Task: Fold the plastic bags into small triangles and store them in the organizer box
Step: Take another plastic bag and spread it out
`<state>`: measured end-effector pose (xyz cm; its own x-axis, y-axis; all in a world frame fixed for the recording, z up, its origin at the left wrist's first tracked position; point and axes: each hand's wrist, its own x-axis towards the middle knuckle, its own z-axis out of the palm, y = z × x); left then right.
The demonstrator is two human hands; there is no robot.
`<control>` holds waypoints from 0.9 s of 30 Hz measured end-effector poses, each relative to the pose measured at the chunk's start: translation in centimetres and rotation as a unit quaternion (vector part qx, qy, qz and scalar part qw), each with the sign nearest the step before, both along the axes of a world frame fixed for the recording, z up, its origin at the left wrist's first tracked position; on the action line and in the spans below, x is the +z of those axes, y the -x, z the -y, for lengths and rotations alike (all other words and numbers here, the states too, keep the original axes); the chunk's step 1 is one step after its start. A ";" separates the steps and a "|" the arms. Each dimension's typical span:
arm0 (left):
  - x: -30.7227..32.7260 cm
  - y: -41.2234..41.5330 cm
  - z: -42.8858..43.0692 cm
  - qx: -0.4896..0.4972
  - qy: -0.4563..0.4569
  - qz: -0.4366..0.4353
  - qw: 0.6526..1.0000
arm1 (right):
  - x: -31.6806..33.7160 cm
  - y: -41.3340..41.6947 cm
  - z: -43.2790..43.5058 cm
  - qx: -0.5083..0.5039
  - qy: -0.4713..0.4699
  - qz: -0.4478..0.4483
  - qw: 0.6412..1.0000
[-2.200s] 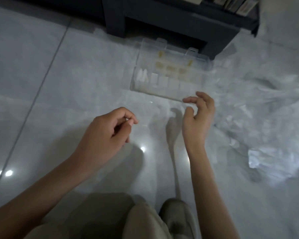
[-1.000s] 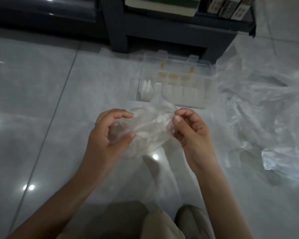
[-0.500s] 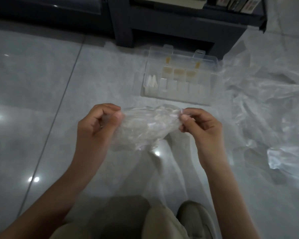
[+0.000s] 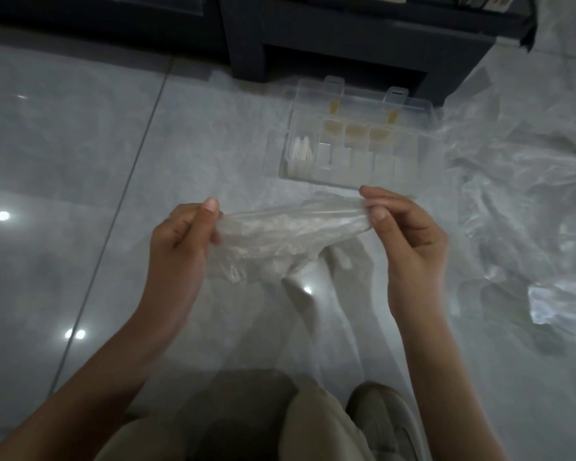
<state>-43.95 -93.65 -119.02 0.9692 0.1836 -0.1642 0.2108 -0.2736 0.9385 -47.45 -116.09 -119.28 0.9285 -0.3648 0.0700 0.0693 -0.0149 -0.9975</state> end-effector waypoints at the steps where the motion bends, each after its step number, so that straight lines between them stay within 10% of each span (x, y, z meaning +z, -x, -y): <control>1: 0.0 -0.1 -0.2 -0.006 -0.045 0.004 0.999 | 0.1 -0.1 -0.1 0.000 -0.007 0.001 1.000; 13: 2.8 0.4 2.0 -0.264 -0.050 0.124 0.955 | 0.7 -0.9 -3.1 0.095 0.002 -0.001 0.995; 23: 3.0 0.8 2.4 -0.196 0.212 -0.097 0.952 | 0.4 -0.9 -4.0 0.101 -0.057 -0.027 0.993; 27: 3.1 1.0 2.6 -0.233 0.149 -0.057 0.959 | 0.1 -0.9 -4.2 0.100 -0.117 -0.046 0.987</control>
<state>-44.99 -96.26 -115.94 0.9067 -0.3380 -0.2524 0.2374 -0.0856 0.9676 -46.59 -111.89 -119.19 0.9820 -0.1696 -0.0827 -0.0437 0.2221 -0.9740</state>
